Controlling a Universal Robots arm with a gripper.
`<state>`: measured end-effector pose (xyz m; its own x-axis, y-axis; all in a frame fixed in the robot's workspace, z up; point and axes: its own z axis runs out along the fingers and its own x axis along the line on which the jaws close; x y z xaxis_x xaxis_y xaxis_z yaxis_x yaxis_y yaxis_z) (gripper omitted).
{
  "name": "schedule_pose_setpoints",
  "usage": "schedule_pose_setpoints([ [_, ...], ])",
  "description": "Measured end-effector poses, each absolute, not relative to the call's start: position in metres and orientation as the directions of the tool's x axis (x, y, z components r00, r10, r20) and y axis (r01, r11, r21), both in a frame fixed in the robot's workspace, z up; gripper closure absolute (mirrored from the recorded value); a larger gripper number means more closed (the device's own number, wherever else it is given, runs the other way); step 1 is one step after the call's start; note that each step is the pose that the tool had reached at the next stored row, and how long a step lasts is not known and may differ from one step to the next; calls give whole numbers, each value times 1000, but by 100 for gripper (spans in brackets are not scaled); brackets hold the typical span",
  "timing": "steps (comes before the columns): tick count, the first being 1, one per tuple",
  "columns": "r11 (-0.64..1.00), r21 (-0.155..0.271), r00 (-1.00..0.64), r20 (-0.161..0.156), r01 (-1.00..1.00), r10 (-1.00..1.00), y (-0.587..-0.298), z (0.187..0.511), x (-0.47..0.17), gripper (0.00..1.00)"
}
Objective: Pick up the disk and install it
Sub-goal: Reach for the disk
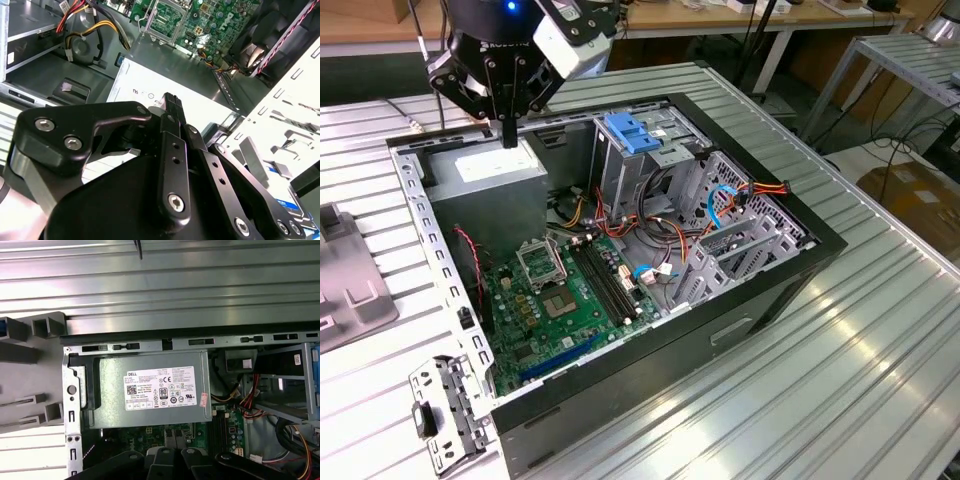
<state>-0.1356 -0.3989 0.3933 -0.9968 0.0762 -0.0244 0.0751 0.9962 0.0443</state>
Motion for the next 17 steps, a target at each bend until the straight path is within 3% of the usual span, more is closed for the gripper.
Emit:
schedule_pose_setpoints([
  [17,996,44,-997,-25,75,76,-399,393,-153,89],
])
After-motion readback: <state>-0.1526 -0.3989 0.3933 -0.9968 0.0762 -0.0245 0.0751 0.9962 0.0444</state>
